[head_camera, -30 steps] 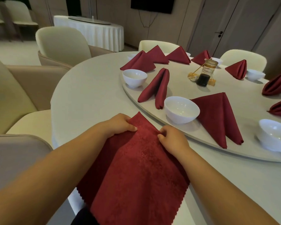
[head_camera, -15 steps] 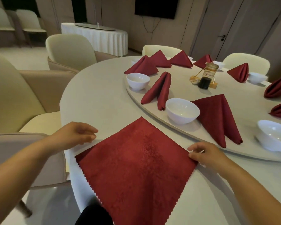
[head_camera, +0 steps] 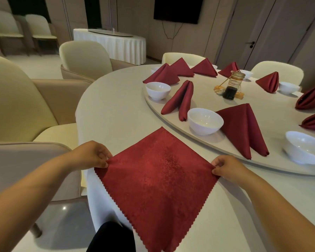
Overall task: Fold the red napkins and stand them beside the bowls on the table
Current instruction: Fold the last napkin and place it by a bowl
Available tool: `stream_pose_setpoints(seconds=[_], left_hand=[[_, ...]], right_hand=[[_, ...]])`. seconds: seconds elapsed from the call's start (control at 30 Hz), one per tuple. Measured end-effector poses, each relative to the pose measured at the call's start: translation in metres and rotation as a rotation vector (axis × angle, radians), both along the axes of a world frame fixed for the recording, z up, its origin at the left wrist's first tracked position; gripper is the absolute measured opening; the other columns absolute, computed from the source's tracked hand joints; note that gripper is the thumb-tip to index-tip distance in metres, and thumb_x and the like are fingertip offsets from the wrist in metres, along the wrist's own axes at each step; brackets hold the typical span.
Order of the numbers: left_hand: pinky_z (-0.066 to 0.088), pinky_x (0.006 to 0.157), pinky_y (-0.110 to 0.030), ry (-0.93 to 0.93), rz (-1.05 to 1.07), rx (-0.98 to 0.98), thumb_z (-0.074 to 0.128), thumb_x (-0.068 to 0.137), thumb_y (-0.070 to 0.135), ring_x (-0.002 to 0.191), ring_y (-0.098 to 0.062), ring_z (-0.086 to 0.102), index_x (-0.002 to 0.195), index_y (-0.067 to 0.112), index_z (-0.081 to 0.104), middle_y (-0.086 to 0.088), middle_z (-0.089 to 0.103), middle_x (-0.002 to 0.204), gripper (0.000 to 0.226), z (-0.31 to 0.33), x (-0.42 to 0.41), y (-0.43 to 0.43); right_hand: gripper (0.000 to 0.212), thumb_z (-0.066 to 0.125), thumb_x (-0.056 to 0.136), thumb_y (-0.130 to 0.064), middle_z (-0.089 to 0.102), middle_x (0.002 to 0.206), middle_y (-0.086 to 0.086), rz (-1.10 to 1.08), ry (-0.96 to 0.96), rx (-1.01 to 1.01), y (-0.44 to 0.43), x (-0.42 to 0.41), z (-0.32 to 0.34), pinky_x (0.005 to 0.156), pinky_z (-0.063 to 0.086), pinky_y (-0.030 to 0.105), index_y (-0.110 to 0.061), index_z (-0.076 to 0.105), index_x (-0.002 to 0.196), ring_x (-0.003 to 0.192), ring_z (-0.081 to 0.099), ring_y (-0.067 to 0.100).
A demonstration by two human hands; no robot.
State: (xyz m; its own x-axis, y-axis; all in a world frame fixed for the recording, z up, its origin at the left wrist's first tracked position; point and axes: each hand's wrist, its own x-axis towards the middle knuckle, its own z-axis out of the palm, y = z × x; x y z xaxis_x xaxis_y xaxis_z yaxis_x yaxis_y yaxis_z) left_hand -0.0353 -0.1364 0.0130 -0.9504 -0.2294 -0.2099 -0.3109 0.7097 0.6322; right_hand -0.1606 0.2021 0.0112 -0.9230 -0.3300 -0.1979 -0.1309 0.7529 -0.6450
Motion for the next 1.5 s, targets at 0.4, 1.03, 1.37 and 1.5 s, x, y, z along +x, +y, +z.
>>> stream_pose_setpoints(seconds=[0.4, 1.03, 1.37, 1.5], left_hand=[[0.038, 0.067, -0.001, 0.547, -0.029, -0.010, 0.064, 0.073, -0.018, 0.072, 0.007, 0.056, 0.063, 0.054, 0.063, 0.017, 0.063, 0.072, 0.072, -0.035, 0.028, 0.005], [0.031, 0.103, -0.034, 0.630, 0.082, -0.048, 0.041, 0.074, 0.032, 0.097, 0.006, 0.050, 0.089, 0.022, 0.070, 0.011, 0.059, 0.102, 0.035, -0.018, 0.028, 0.048], [-0.013, 0.111, -0.027, 0.149, -0.477, -0.467, 0.028, 0.092, 0.058, 0.142, -0.008, -0.008, 0.148, 0.022, 0.000, 0.004, -0.003, 0.156, 0.072, -0.021, 0.012, 0.162], [-0.016, 0.108, -0.023, 0.156, -0.496, -0.507, 0.026, 0.094, 0.054, 0.141, -0.006, -0.012, 0.148, 0.023, -0.001, 0.006, -0.008, 0.156, 0.068, -0.033, 0.011, 0.157]], right_hand=[[0.041, 0.058, 0.077, 0.014, 0.051, 0.062, -0.004, 0.031, 0.354, -0.196, 0.014, 0.017, -0.022, 0.055, 0.035, 0.007, -0.019, 0.047, 0.056, 0.056, 0.048, -0.005], [0.041, 0.048, 0.080, 0.021, 0.061, 0.077, 0.003, 0.089, 0.082, -0.373, 0.027, 0.015, -0.020, 0.063, 0.047, 0.010, -0.013, 0.057, 0.057, 0.069, 0.059, 0.011], [0.032, 0.055, 0.083, 0.011, 0.059, 0.091, -0.009, 0.033, 0.086, -0.353, 0.029, 0.031, -0.010, 0.070, 0.043, 0.001, -0.020, 0.062, 0.077, 0.085, 0.055, 0.000], [0.028, 0.061, 0.083, 0.000, 0.056, 0.094, -0.015, 0.020, 0.131, -0.281, 0.040, 0.033, -0.009, 0.073, 0.037, 0.001, -0.027, 0.061, 0.089, 0.090, 0.050, 0.000]])
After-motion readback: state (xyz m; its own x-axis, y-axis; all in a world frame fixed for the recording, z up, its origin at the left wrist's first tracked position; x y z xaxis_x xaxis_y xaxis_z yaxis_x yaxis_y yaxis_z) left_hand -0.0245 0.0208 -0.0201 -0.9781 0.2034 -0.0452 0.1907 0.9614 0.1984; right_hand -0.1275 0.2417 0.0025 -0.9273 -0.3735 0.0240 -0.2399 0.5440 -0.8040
